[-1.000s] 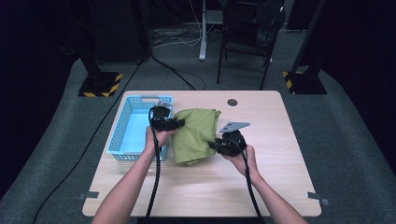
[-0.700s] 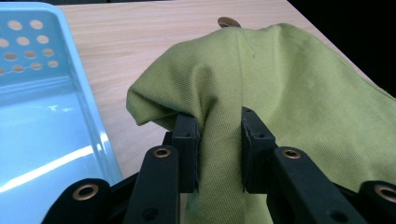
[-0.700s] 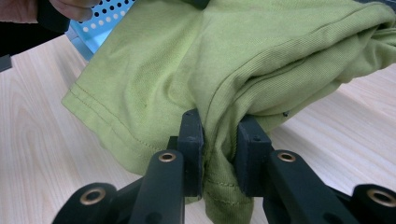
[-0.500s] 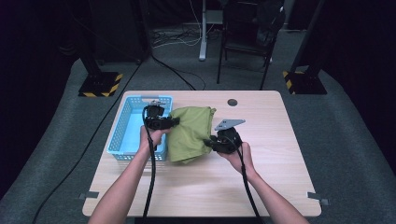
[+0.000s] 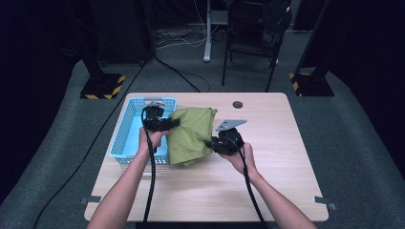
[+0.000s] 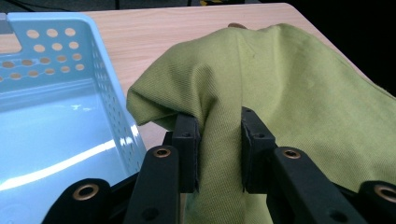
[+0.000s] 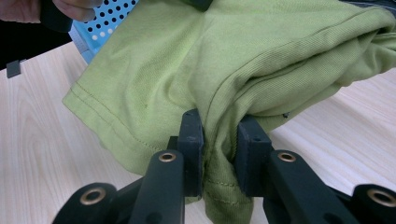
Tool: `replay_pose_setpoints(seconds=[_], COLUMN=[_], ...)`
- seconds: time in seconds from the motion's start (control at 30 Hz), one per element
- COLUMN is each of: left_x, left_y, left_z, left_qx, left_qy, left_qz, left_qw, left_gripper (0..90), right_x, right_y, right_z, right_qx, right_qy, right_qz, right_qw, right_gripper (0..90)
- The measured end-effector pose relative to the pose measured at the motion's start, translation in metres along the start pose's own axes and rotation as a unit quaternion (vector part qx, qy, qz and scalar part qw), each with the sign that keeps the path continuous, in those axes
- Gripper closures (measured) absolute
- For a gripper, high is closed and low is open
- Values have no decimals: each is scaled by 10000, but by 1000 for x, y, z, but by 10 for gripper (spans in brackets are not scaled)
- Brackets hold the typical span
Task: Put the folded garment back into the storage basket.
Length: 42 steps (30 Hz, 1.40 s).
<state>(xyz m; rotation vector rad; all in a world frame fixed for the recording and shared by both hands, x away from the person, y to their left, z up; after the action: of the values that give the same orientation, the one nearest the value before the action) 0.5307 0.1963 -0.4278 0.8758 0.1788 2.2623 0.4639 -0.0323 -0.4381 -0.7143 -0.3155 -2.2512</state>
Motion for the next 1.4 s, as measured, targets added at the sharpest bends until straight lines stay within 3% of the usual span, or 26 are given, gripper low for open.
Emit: replay_pose_setpoints(seconds=[0.7, 1.4], left_x=[24, 50], left_y=[-13, -30], left_z=[7, 15], left_qx=[102, 142], left_qy=[205, 333], left_qz=[77, 309], left_qw=[9997, 9989], left_gripper=[723, 723], right_x=[-7, -23], right_y=[-9, -23], right_z=[22, 47], right_qx=[179, 314], right_qy=[125, 210], right_qz=[109, 257], right_qw=[9997, 9990], right_gripper=[746, 744])
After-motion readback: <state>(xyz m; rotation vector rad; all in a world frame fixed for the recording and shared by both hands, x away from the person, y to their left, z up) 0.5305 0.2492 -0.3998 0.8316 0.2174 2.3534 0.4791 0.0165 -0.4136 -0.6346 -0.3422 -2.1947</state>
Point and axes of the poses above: each handheld gripper's, and its own axes: x roughly backward along the jaws, z roughly out of its top, y roughly to its right, the point moved 4 cm from there along -x, roughly forward along the jaws, and after that the axes turned 8 degrees about -z, right-handed, at the moved point
